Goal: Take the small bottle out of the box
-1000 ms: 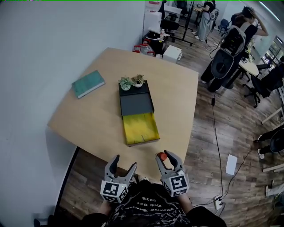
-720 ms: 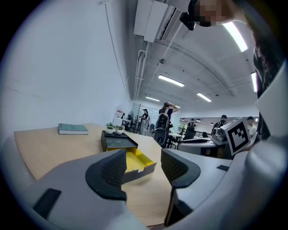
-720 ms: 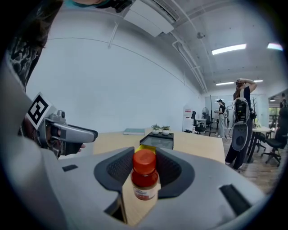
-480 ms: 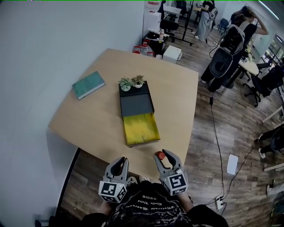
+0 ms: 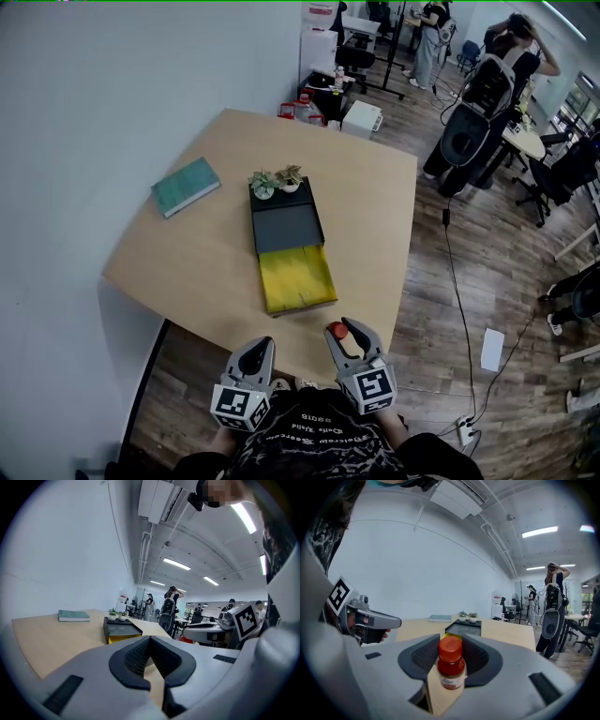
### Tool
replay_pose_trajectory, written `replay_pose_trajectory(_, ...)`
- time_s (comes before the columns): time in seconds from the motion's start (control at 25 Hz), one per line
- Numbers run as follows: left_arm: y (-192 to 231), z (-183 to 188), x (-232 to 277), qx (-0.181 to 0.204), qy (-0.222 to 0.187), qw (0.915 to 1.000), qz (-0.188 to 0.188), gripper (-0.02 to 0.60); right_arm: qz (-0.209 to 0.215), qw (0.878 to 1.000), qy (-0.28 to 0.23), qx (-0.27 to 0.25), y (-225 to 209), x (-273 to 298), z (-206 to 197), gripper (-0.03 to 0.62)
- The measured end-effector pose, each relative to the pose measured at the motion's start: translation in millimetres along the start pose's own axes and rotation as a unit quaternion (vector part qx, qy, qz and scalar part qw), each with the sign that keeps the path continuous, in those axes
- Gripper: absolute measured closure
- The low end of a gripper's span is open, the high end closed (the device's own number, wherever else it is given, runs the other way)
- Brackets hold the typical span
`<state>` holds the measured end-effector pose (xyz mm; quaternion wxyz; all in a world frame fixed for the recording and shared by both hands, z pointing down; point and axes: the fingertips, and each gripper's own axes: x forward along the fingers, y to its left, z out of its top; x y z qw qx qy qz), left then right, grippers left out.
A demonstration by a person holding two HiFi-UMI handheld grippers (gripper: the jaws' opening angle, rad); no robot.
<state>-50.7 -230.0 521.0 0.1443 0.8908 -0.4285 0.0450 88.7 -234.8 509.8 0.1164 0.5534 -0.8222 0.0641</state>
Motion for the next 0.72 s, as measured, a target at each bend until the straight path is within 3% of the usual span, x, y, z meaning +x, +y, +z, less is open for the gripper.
replay_pose_trajectory(0.44,4.1,-1.9,6.7,0.015,0.009,0.9998,0.007,0.577,0.003,1.0,0.005,-0.008,-3.0,7.8,-1.5,0.444)
replay_pose_trajectory(0.72,3.5,-0.1,12.3,0.011,0.016,0.9997,-0.011,0.577,0.005,1.0,0.014,-0.009,-3.8,13.6,-5.5,0.444)
